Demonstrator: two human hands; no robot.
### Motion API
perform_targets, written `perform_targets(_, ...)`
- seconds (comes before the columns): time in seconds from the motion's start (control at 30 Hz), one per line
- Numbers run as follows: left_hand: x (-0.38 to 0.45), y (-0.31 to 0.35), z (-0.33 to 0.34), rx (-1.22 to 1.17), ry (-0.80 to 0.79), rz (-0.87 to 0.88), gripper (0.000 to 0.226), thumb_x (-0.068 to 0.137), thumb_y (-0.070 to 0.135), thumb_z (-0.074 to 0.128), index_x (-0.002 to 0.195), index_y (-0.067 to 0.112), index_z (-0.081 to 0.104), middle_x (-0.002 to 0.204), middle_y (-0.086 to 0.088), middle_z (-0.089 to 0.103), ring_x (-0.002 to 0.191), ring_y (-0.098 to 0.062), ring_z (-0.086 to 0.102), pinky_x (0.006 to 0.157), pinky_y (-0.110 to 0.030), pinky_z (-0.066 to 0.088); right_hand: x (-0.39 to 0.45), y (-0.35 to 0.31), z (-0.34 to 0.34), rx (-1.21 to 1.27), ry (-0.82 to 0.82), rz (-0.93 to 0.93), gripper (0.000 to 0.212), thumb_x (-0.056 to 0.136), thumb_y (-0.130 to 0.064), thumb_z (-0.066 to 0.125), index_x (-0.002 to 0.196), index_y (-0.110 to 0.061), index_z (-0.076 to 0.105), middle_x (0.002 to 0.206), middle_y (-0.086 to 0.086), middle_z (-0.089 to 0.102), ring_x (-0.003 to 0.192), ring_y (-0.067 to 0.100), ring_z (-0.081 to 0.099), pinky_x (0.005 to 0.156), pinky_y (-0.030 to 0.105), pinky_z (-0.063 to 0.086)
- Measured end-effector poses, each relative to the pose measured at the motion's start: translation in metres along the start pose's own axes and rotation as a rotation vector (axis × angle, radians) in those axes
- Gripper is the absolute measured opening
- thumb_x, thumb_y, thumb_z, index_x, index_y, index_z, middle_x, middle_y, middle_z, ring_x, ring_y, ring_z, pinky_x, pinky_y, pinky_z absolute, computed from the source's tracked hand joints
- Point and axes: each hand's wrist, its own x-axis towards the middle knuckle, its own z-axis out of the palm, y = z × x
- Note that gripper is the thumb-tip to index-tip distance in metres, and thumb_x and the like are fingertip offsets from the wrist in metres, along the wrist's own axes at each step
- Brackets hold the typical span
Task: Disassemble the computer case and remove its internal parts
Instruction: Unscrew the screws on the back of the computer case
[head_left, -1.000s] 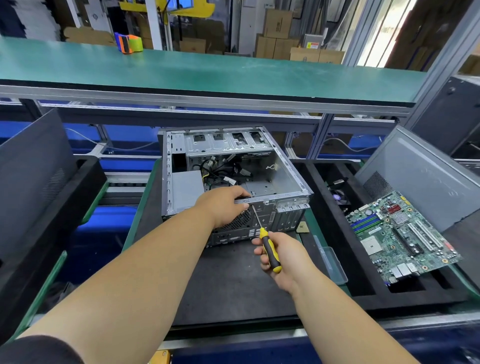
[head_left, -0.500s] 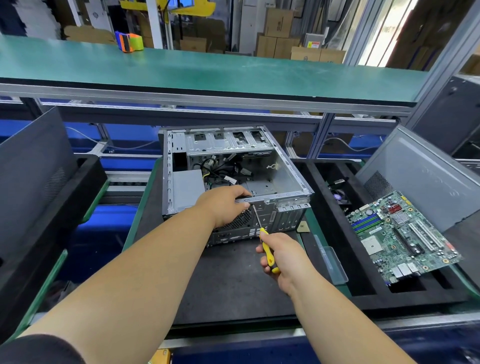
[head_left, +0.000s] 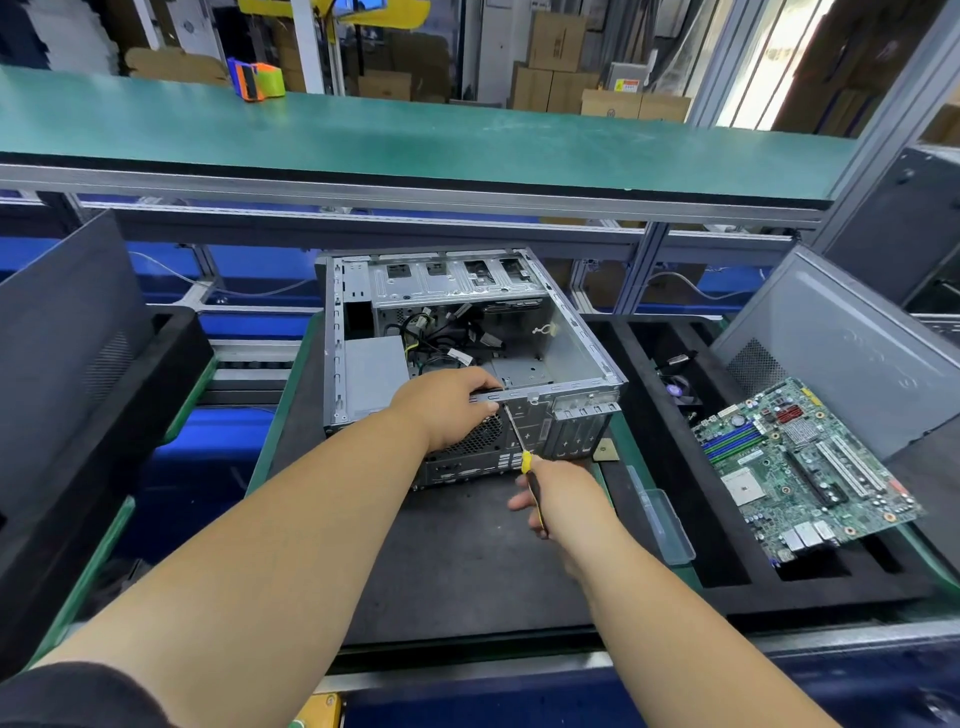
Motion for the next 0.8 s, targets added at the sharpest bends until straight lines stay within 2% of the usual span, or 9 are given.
perform_targets(0.07,0.0,-0.001,0.0,-0.004,0.0,0.0,0.029,0.093,0.046,0.054,0.122,0.047,0.055,0.119,0.014,0.064,0.106,-0.015,0.057,0.074,-0.027,0.036,-0.002,0.0,-0.001,0.207,-0.078,0.112,0.031,0.102,-0.027,0.043,0.084,-0.008,0.06,0.064,0.003,0.065,0.043,0.011,0.04,0.045,0.022,0.032)
perform_targets(0.13,0.0,-0.001,0.0,-0.004,-0.002,-0.002,0.029,0.093,0.047,0.054,0.122,0.047,0.054,0.119,0.014,0.064,0.107,-0.015,0.057,0.075,-0.028,0.037,-0.003,0.002,-0.004,0.248,-0.09,0.097,0.026,0.102,-0.027,0.047,0.085,-0.011,0.059,0.064,0.001,0.066,0.039,0.009,0.041,0.041,0.019,0.033)
perform_targets(0.3,0.001,-0.001,0.001,0.0,0.002,-0.001,0.028,0.093,0.047,0.054,0.121,0.047,0.055,0.118,0.014,0.064,0.105,-0.015,0.058,0.074,-0.028,0.038,-0.004,0.007,-0.007,0.247,-0.075,-0.015,0.01,0.098,-0.022,0.056,0.097,-0.012,0.058,0.073,0.002,0.065,0.036,0.007,0.042,0.039,0.017,0.034)
perform_targets(0.43,0.001,-0.001,0.001,0.003,0.003,0.005,0.029,0.093,0.047,0.054,0.122,0.047,0.054,0.118,0.014,0.064,0.104,-0.015,0.058,0.073,-0.028,0.038,-0.005,0.009,-0.005,0.208,-0.058,-0.047,0.016,0.096,-0.025,0.058,0.098,-0.009,0.059,0.068,0.0,0.067,0.039,0.008,0.04,0.043,0.02,0.034)
perform_targets(0.57,0.001,-0.002,0.001,0.001,0.006,0.006,0.029,0.093,0.047,0.054,0.122,0.047,0.054,0.119,0.014,0.064,0.106,-0.015,0.058,0.075,-0.028,0.039,-0.006,0.005,-0.004,0.255,-0.063,0.02,0.02,0.1,-0.024,0.045,0.099,-0.012,0.061,0.063,0.003,0.069,0.041,0.012,0.039,0.044,0.022,0.033)
perform_targets(0.67,0.0,-0.001,0.001,0.004,0.006,0.005,0.029,0.093,0.047,0.054,0.122,0.047,0.054,0.118,0.015,0.064,0.106,-0.015,0.058,0.075,-0.028,0.039,-0.003,0.004,-0.004,0.173,-0.035,0.021,0.023,0.098,-0.019,0.043,0.102,-0.01,0.064,0.058,-0.001,0.068,0.039,0.012,0.041,0.042,0.022,0.034)
perform_targets(0.73,0.0,-0.001,0.001,0.004,0.007,0.001,0.028,0.093,0.047,0.054,0.121,0.047,0.054,0.118,0.015,0.064,0.105,-0.015,0.058,0.074,-0.028,0.039,-0.002,0.008,-0.004,0.122,0.005,-0.058,0.02,0.097,-0.02,0.048,0.1,-0.01,0.065,0.056,-0.004,0.067,0.038,0.011,0.045,0.041,0.02,0.036)
perform_targets(0.8,-0.001,0.0,0.001,0.003,0.008,0.0,0.028,0.093,0.047,0.053,0.121,0.047,0.054,0.117,0.015,0.064,0.104,-0.014,0.058,0.074,-0.028,0.039,-0.003,0.014,-0.003,0.165,0.017,-0.162,0.013,0.095,-0.019,0.054,0.098,-0.01,0.062,0.063,-0.001,0.067,0.041,0.011,0.048,0.042,0.02,0.038)
